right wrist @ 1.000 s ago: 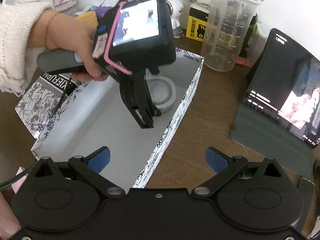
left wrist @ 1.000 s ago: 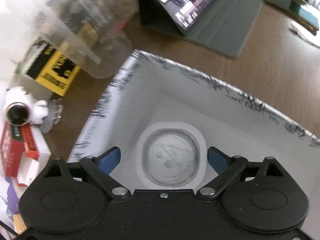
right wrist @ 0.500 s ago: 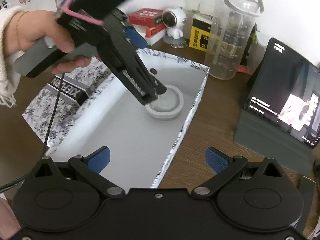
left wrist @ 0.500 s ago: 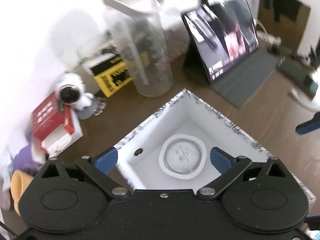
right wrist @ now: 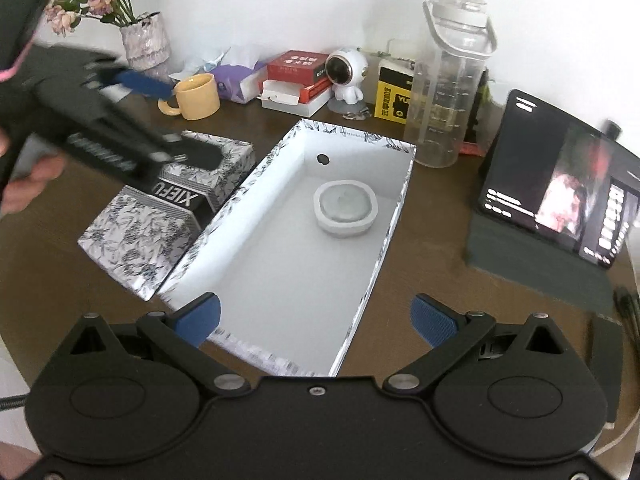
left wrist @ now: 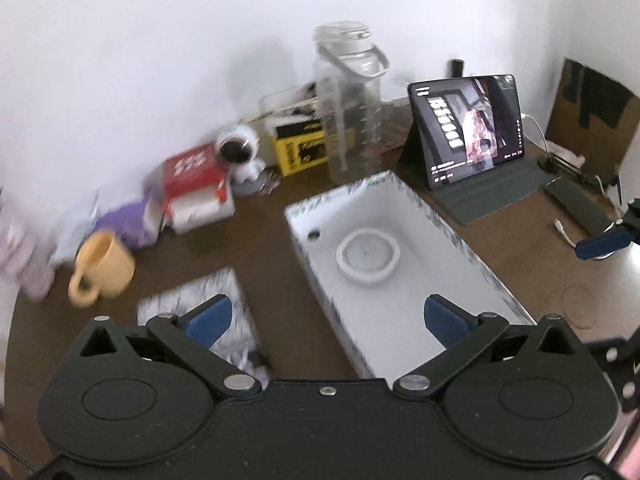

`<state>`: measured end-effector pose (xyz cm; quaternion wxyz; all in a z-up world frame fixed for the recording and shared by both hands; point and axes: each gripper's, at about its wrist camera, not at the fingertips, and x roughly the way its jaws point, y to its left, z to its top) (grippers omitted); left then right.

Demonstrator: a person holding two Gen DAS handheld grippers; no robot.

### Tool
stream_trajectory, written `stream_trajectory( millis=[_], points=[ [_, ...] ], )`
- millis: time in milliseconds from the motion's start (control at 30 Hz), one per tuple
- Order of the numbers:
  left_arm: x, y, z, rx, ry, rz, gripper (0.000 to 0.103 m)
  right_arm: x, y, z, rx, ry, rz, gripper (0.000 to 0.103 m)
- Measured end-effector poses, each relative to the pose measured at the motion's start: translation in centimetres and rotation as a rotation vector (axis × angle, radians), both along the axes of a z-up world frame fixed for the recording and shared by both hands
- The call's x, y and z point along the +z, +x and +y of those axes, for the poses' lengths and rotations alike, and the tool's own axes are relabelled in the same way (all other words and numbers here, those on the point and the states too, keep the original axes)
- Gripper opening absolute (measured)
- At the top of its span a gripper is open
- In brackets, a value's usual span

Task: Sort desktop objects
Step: 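Withdraw the left gripper up from the storage box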

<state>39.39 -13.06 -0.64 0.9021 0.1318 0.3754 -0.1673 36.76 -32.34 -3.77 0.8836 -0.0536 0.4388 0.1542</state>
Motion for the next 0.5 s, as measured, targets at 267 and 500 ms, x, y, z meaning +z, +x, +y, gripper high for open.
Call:
stream_trajectory(
  millis=[267, 500],
  points=[
    [0.7, -8.4, 3.4, 0.154, -0.085, 0.008, 0.103, 1.9, -6.5, 0.1, -0.009, 0.066, -0.044, 0.103],
    [0.8, -14.6, 5.8, 0.275, -0.152, 0.000, 0.103, 2.8, -12.0, 1.1, -0.016, 0.077, -0.077, 0.103]
  ],
)
